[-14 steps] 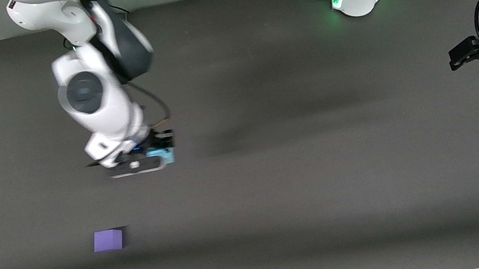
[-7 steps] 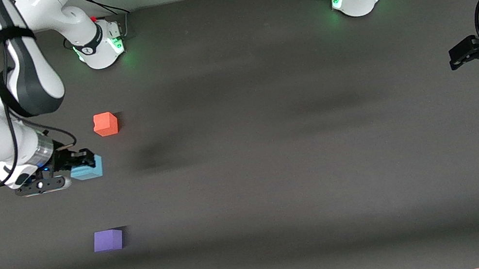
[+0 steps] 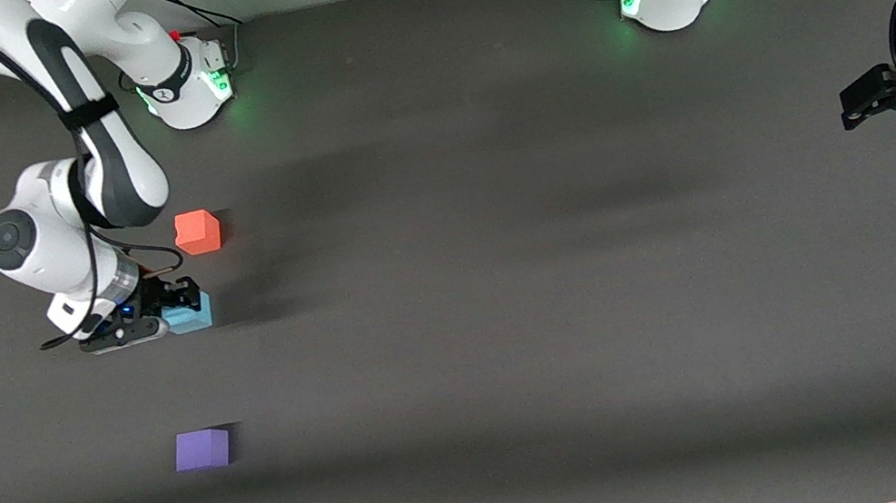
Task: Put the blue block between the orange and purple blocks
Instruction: 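Carry the blue block with the right gripper between orange and purple blocks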
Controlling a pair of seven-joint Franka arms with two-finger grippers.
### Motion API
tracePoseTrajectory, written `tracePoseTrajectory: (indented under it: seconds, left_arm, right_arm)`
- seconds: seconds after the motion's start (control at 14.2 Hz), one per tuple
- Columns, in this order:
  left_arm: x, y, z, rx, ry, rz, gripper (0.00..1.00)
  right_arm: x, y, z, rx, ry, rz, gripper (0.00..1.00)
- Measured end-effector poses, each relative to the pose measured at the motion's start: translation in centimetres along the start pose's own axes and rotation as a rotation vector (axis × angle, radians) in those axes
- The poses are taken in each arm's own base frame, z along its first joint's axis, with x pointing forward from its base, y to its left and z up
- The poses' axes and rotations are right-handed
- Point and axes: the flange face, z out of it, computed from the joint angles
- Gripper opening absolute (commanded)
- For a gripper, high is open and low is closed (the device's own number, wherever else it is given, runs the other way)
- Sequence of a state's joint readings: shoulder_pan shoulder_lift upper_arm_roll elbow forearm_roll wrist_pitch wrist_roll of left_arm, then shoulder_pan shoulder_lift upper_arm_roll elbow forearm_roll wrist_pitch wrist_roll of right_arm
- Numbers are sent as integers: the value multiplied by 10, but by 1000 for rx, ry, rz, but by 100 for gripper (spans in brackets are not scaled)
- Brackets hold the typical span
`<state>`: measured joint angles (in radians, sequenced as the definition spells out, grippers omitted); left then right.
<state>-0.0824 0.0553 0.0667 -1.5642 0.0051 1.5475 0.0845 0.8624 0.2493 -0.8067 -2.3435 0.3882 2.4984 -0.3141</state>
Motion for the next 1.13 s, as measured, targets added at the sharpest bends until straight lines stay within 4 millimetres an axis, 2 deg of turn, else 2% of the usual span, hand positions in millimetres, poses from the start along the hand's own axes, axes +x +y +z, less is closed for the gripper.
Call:
tracePoseTrajectory:
  seconds: [0.14, 0.28, 0.42, 0.63, 0.7, 0.84, 1.13]
  left_arm:
    - [0, 0, 0, 0, 0, 0, 100]
    - [0, 0, 0, 0, 0, -1, 100]
    - [0, -1, 1, 0, -2, -2, 100]
    - [0, -2, 3, -1, -7, -5, 100]
    - [0, -2, 4, -1, -8, -6, 100]
    - [0, -2, 5, -1, -10, -6, 100]
    - [0, -2, 5, -1, -12, -6, 100]
  right_arm:
    - [-4, 9, 28, 44, 6, -23, 37]
    - [-5, 15, 48, 39, 1, -43, 37]
    - [-1, 17, 54, 19, 0, -53, 37]
    - [3, 16, 52, 17, 8, -57, 38]
    - [4, 16, 51, 17, 11, -58, 42]
    - [6, 15, 49, 17, 15, -59, 98]
    - [7, 16, 49, 24, 23, -43, 100]
